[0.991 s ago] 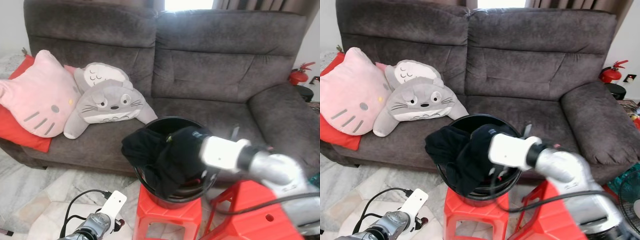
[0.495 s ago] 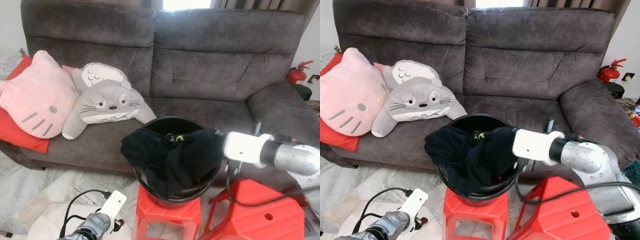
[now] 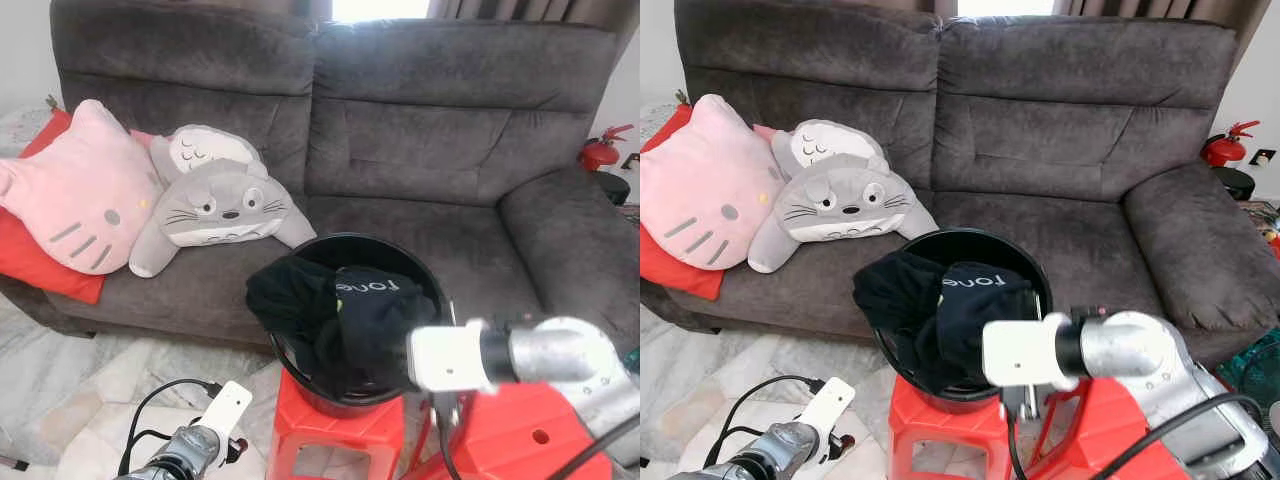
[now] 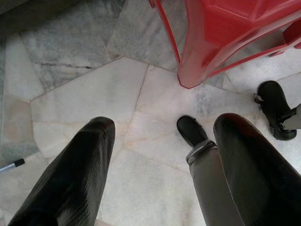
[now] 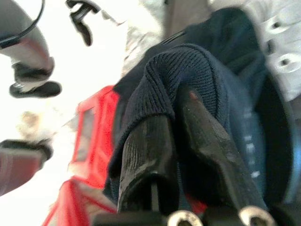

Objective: Hang hanger

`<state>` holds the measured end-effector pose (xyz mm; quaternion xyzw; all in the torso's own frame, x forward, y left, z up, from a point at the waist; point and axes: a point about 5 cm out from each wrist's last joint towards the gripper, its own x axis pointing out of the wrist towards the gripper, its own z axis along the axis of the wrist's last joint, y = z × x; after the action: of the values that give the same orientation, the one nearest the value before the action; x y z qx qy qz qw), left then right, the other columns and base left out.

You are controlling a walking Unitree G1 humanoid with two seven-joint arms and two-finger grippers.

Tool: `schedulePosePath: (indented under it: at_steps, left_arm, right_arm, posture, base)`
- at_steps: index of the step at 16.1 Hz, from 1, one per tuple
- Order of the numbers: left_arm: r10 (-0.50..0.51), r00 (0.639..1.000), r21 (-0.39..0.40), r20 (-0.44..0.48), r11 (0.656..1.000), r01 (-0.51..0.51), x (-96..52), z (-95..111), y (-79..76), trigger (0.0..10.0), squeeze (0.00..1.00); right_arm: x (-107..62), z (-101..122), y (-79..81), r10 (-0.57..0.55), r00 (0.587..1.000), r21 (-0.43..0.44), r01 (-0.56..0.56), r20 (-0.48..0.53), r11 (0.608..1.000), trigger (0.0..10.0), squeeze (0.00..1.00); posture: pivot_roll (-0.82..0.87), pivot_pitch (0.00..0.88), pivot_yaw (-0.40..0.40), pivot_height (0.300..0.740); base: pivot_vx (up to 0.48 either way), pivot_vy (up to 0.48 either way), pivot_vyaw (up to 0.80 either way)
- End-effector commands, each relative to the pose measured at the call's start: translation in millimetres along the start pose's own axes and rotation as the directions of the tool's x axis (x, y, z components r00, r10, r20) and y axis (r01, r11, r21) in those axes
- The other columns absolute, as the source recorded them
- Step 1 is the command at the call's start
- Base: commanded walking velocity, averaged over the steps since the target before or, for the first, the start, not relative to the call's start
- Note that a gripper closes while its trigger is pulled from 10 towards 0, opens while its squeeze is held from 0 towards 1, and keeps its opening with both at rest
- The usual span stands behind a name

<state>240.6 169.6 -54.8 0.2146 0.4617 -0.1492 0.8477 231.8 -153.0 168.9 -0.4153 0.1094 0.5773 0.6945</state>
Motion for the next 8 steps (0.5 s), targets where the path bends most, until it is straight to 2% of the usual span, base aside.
schedulePosePath:
  at_steps: [1,8]
  left_arm:
    - [0.002,1.0,0.01,-0.016,1.0,-0.002,0.0,-1,0.4,10.0,0.0]
    - [0.006,1.0,0.017,-0.016,1.0,-0.006,-0.1,-1,1.3,10.0,0.0]
  right_arm:
    - [1.4,-3,4.5,0.028,0.999,0.003,-0.028,-0.024,1.0,0.0,0.0]
    - [12.2,-9,9.4,0.041,0.999,0.03,-0.04,-0.008,0.999,0.0,0.0]
  posture:
    - [-0.21,0.0,-0.038,0.74]
    - [-0.21,0.0,-0.036,0.74]
  base:
    - [0.0,0.0,0.0]
    - [0.0,0.0,0.0]
